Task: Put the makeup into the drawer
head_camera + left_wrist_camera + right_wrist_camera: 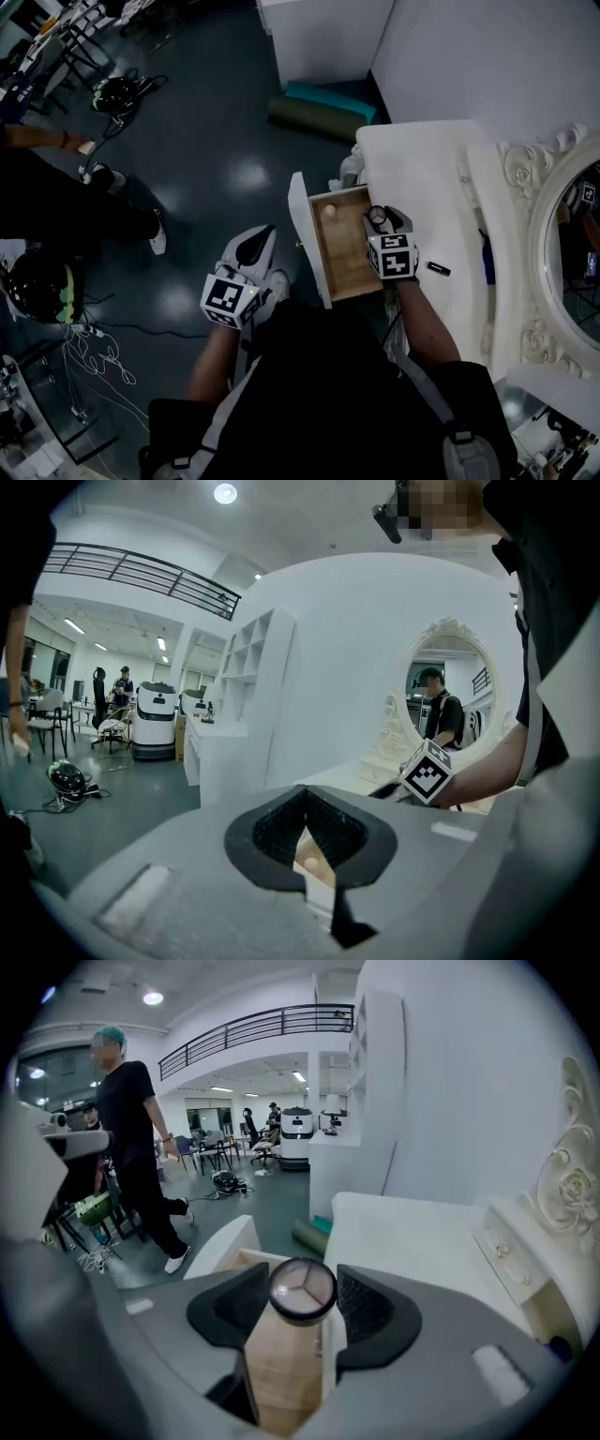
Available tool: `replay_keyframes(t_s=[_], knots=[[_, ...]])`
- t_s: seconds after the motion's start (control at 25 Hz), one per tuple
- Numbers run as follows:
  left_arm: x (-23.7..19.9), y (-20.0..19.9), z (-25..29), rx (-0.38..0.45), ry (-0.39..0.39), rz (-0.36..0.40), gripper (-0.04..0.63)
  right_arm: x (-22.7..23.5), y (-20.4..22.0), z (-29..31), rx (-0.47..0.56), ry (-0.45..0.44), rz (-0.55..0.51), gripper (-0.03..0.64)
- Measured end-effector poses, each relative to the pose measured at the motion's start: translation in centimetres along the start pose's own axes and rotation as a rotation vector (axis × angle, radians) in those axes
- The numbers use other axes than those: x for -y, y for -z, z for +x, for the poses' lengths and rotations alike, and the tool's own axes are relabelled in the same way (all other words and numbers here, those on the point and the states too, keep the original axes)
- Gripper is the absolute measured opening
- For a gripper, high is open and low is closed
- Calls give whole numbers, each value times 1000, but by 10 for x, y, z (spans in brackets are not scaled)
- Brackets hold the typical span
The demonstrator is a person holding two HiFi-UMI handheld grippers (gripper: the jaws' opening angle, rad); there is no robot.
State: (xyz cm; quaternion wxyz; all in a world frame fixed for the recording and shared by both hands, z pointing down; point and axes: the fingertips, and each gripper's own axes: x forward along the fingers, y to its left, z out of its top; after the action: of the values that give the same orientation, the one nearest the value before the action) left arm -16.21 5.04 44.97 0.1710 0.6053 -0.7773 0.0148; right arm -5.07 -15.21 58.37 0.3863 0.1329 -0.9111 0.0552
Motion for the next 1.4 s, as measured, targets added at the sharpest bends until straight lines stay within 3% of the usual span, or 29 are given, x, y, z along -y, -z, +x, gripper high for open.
replay_keyframes(t_s=[0.28,0.72,1.16,1.4], knots=[[-6,2,-6,4,-5,-14,5,-51,0,9,-16,-95,-85,225],[-27,9,-29,-3,-61,-41,5,-80,26,50,-53,-167,-122,225],[-51,22,-43,-64,-91,-7,5,-95,76,89,-178,-197,-91,225],[-64,25,-49,-81,-104,-1,5,-88,94,109,-218,-163,-83,224]])
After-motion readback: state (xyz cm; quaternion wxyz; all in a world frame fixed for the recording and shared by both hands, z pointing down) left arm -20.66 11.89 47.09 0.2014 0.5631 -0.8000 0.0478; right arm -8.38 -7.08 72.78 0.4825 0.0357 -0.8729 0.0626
